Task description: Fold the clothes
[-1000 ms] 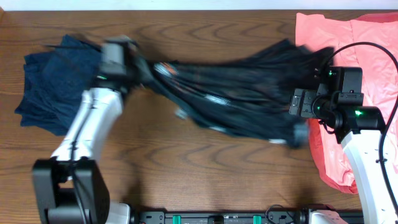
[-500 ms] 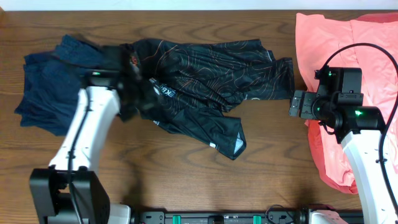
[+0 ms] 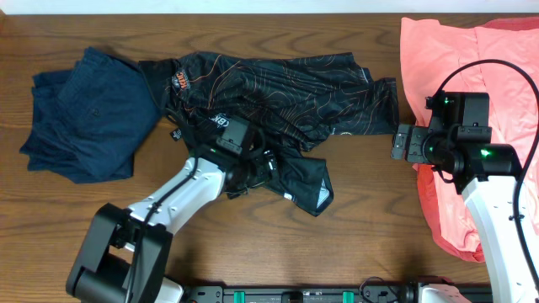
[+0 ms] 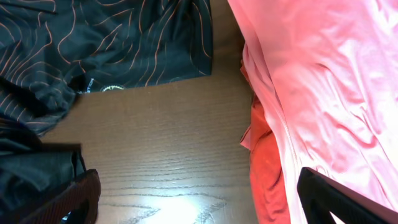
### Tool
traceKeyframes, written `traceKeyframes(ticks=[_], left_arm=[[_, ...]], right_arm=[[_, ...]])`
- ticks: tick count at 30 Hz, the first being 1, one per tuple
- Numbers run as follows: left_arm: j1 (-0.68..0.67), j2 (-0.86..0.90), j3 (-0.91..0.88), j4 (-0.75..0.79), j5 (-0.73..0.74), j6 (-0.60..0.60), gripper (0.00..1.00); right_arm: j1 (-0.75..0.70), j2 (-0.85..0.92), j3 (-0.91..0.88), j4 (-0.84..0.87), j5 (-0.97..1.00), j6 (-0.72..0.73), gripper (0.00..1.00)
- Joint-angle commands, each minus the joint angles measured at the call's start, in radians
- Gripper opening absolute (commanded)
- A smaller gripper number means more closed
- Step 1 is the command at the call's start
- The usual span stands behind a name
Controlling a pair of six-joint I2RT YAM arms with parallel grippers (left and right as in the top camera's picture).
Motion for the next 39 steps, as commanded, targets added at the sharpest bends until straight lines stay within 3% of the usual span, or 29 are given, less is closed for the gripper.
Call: traceKeyframes(ticks=[1, 3, 8, 9, 10, 12, 13, 15, 17, 21, 25, 32, 34, 39], left_arm=[[-0.026, 0.029, -0.006, 0.047, -0.076, -0.048, 0.87], [-0.038, 0.045, -0.006, 0.080, -0.080, -0.048, 0.79], [-0.068, 0.107, -0.006, 0.107, -0.080, -0.048, 0.77], [-0.073, 0.124, -0.006, 0.107, -0.080, -0.048, 0.72], [-0.075, 0.138, -0.006, 0.106, -0.080, -0.048, 0.62], [-0.073, 0.156, -0.006, 0.093, -0.080, -0.047, 0.13], [-0.068, 0.157, -0.006, 0.083, -0.080, -0.043, 0.06], [-0.047, 0.142, -0.003, 0.033, -0.079, -0.019, 0.06], [-0.016, 0.109, 0.005, -0.054, -0.080, 0.027, 0.06], [0.096, -0.025, 0.021, -0.328, -0.084, 0.144, 0.06], [0.272, -0.190, 0.021, -0.559, -0.084, 0.283, 0.06], [0.606, -0.388, 0.021, -0.656, -0.083, 0.388, 0.06], [0.673, -0.410, 0.021, -0.653, -0.083, 0.388, 0.06], [0.773, -0.413, 0.021, -0.653, -0.084, 0.400, 0.06]], right_arm=[[-0.009, -0.011, 0.004, -0.001, 0.008, 0.010, 0.99], [-0.009, -0.011, 0.004, -0.001, 0.008, 0.010, 0.99], [-0.010, -0.011, 0.004, -0.001, 0.008, 0.010, 0.99], [-0.010, -0.011, 0.004, -0.001, 0.008, 0.010, 0.99], [-0.009, -0.011, 0.004, -0.001, 0.008, 0.010, 0.99], [-0.009, -0.011, 0.004, -0.002, 0.008, 0.010, 0.99], [-0.009, -0.011, 0.004, -0.003, 0.008, 0.010, 0.99], [-0.009, -0.010, 0.004, -0.009, 0.008, 0.010, 0.98], [-0.009, -0.002, 0.004, -0.017, 0.008, 0.006, 0.90], [-0.010, 0.042, 0.004, -0.033, 0.007, -0.009, 0.50], [-0.009, 0.120, 0.004, -0.038, 0.007, -0.009, 0.26], [-0.020, 0.307, 0.003, -0.046, 0.013, -0.008, 0.22], [-0.039, 0.366, 0.003, -0.041, 0.026, -0.002, 0.15], [-0.148, 0.497, 0.003, 0.037, 0.068, 0.000, 0.16]])
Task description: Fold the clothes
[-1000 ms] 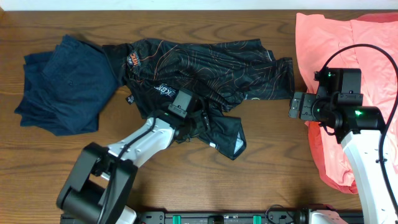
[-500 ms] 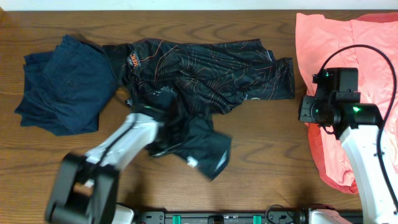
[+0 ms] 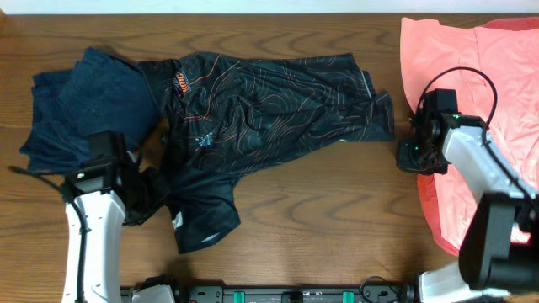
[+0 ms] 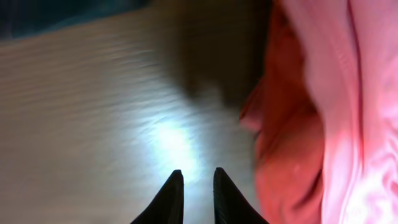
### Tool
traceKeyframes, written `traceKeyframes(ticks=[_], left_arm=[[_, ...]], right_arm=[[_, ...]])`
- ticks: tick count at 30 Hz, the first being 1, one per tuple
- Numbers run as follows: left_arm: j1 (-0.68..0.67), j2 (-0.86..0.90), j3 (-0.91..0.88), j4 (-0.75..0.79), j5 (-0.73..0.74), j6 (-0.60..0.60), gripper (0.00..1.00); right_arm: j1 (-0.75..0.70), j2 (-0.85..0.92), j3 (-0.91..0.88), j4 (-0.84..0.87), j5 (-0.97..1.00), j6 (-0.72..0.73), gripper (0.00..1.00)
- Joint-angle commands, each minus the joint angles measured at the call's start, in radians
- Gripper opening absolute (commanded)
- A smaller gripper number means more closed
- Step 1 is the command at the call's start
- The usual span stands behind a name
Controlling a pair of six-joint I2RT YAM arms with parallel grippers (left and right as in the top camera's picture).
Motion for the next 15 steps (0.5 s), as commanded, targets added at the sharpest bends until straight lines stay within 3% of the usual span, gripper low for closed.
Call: traceKeyframes(ticks=[1, 5, 8, 13, 15], left_arm=[[0.051, -0.003, 0.002, -0.006, -0.006, 0.035, 0.06], [0.113, -0.003, 0.002, -0.006, -0.006, 0.034, 0.06], [0.132, -0.003, 0.002, -0.006, -0.006, 0.035, 0.06], [0.131, -0.003, 0.002, -0.006, -0.002, 0.034, 0.06], [0.131, -0.002, 0.002, -0.006, 0.006, 0.034, 0.06]], right_arm=[[-0.098, 0.066, 0.003, 0.039, 0.080, 0.004, 0.17], [-0.245, 0.101, 0.003, 0.091, 0.127, 0.065, 0.20], [-0.346, 0.097, 0.022, 0.106, 0.084, 0.093, 0.29], [-0.417, 0.072, 0.085, 0.087, -0.471, -0.064, 0.38], [-0.389, 0.055, 0.099, 0.071, -0.596, -0.094, 0.42]])
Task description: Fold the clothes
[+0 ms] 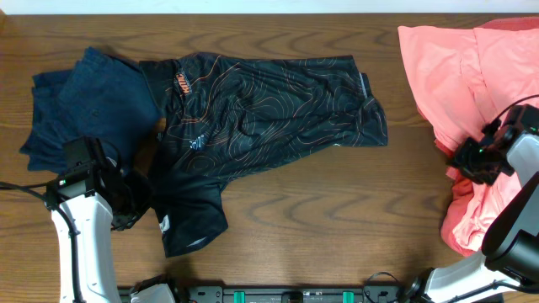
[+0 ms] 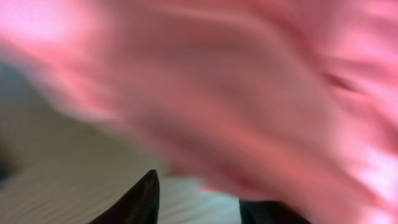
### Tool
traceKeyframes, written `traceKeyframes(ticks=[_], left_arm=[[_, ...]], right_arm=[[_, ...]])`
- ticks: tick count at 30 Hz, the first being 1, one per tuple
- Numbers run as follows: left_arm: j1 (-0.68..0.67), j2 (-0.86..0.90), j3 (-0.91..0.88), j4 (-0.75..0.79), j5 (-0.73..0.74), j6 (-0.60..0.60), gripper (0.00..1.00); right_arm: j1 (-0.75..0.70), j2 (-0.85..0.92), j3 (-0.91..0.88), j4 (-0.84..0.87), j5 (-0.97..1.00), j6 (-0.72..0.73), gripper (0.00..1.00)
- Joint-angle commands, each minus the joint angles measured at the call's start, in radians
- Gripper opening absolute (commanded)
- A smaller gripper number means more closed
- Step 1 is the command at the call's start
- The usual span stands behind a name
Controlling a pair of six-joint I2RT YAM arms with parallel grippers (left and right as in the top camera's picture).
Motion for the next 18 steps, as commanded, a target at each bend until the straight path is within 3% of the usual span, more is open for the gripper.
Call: traceKeyframes(ticks=[1, 5, 10, 18], left_arm=[[0.005, -0.003, 0.002, -0.006, 0.010, 0.021, 0.06], [0.005, -0.003, 0.002, -0.005, 0.024, 0.021, 0.06], [0.005, -0.003, 0.002, -0.005, 0.024, 0.021, 0.06], [0.005, -0.002, 0.002, 0.003, 0.024, 0.021, 0.06]], right_arm=[[0.060, -0.047, 0.039, -0.018, -0.352, -0.088, 0.45], [0.212, -0.077, 0.040, 0.024, -0.307, -0.062, 0.57], [0.407, -0.058, 0.039, 0.135, -0.129, 0.148, 0.60], [0.601, -0.005, 0.039, 0.354, 0.133, 0.338, 0.61]])
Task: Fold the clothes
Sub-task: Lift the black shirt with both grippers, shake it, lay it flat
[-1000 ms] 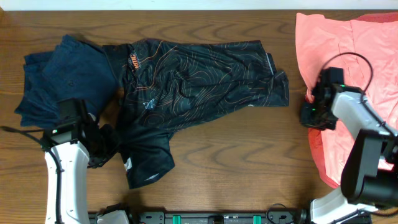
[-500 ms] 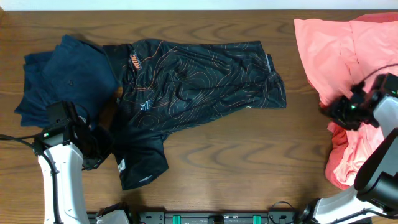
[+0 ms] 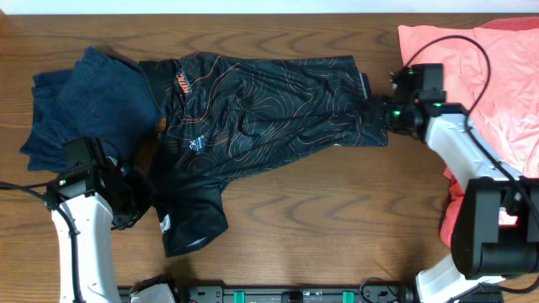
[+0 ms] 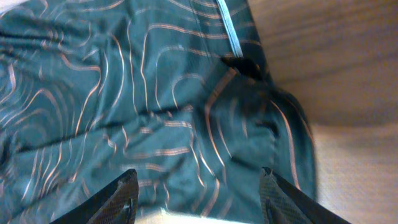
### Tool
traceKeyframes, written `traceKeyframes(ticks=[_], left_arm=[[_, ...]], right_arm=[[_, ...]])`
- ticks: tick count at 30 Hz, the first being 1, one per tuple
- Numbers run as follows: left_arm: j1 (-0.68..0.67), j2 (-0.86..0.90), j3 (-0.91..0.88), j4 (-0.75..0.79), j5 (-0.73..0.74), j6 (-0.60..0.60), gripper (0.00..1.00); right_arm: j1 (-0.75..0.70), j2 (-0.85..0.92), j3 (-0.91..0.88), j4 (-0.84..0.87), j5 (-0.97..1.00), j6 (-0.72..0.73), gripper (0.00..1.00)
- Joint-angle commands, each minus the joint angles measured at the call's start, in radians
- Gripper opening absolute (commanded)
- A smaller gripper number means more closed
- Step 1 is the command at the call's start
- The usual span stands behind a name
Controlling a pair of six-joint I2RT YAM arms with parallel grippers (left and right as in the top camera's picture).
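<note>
A dark jersey with orange contour lines [image 3: 253, 109] lies spread across the middle of the table, its lower flap trailing toward the front left. My left gripper [image 3: 139, 202] sits at that flap's left edge, with the fabric bunched against it. It looks shut on the cloth. My right gripper [image 3: 386, 114] hovers at the jersey's right hem. In the right wrist view the jersey [image 4: 155, 93] fills the frame. There the right gripper [image 4: 198, 180] stands wide open, with only cloth below it.
Crumpled navy shorts [image 3: 80, 109] lie at the back left, partly under the jersey's shoulder. A heap of coral-pink clothes [image 3: 488, 76] covers the right side and runs off the edge. Bare wooden table [image 3: 337, 219] shows in front.
My right gripper has moved from the pink heap at the right edge to the jersey's right hem and now stands wide open. The left arm and the jersey have not moved.
First my left gripper was on the jersey's crumpled lower part mid-table and the right one hung open beside the pink heap. Then the left was at the front left with the jersey stretched out, and the right sat narrow at the heap's edge. The heap's edge then shifted right.
</note>
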Motion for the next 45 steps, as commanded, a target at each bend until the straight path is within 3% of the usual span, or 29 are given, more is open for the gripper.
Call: traceKeyframes(ticks=[1, 12, 17, 19, 23, 28, 36, 45], left_arm=[[0.005, -0.002, 0.002, 0.000, 0.001, 0.021, 0.06], [0.005, -0.002, 0.002, 0.009, 0.001, 0.021, 0.06], [0.005, -0.002, 0.002, 0.012, 0.001, 0.021, 0.06], [0.005, -0.002, 0.002, 0.012, 0.001, 0.021, 0.06], [0.005, -0.002, 0.002, 0.013, 0.001, 0.020, 0.06], [0.005, -0.002, 0.002, 0.024, 0.001, 0.021, 0.06], [0.005, -0.002, 0.075, 0.082, 0.192, 0.031, 0.06], [0.005, -0.002, 0.513, -0.111, 0.209, 0.101, 0.06]], right_arm=[[0.054, 0.026, 0.013, 0.025, 0.187, 0.139, 0.61], [0.087, 0.140, 0.013, 0.160, 0.279, 0.267, 0.60], [0.087, 0.168, 0.013, 0.231, 0.279, 0.285, 0.51], [0.088, 0.181, 0.013, 0.237, 0.278, 0.289, 0.45], [0.087, 0.193, 0.013, 0.240, 0.262, 0.291, 0.01], [0.075, 0.178, 0.014, 0.229, 0.225, 0.258, 0.01], [-0.018, -0.063, 0.130, -0.095, 0.215, 0.127, 0.01], [-0.177, -0.365, 0.312, -0.517, 0.214, -0.021, 0.01]])
